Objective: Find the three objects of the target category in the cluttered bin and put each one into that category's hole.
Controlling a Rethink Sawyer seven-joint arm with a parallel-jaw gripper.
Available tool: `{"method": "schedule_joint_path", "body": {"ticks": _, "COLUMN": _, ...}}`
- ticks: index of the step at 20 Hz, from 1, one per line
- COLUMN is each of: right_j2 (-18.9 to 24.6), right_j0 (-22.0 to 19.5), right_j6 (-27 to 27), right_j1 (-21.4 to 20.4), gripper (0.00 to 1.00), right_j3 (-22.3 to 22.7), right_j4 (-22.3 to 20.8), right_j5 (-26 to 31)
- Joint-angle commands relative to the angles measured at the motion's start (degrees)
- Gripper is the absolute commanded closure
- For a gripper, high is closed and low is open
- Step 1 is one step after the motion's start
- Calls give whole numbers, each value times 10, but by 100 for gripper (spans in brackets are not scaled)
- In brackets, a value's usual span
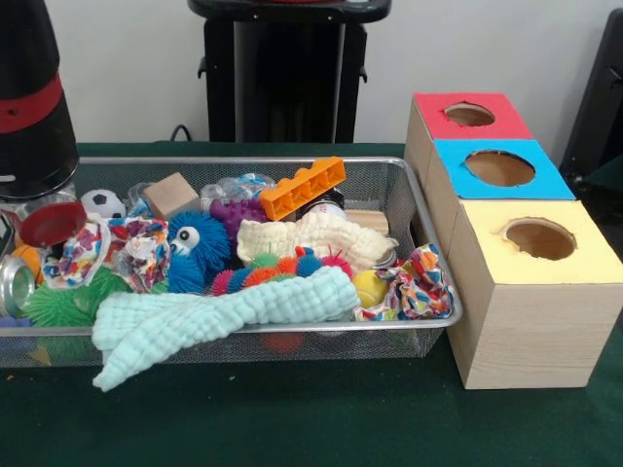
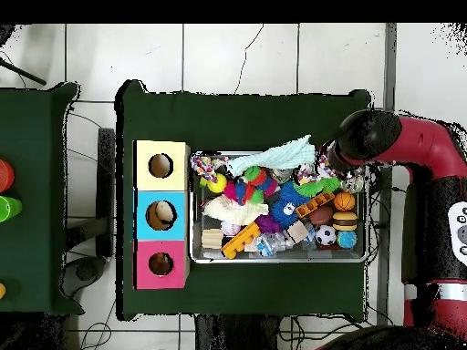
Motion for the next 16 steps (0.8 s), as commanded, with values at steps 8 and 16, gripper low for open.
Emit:
{"method": "schedule_joint_path", "body": {"ticks": 8, "right_j2": 4, "right_j0": -10, "right_j6": 2, "right_j1": -69, "gripper": 100, "right_j3": 98, "right_j4": 34, "right_j5": 1}}
{"method": "schedule_joint_path", "body": {"ticks": 16, "right_j2": -1, "right_j0": 0, "right_j6": 27, "right_j1": -119, "gripper": 100, "right_j3": 129, "right_j4": 57, "right_j5": 33}}
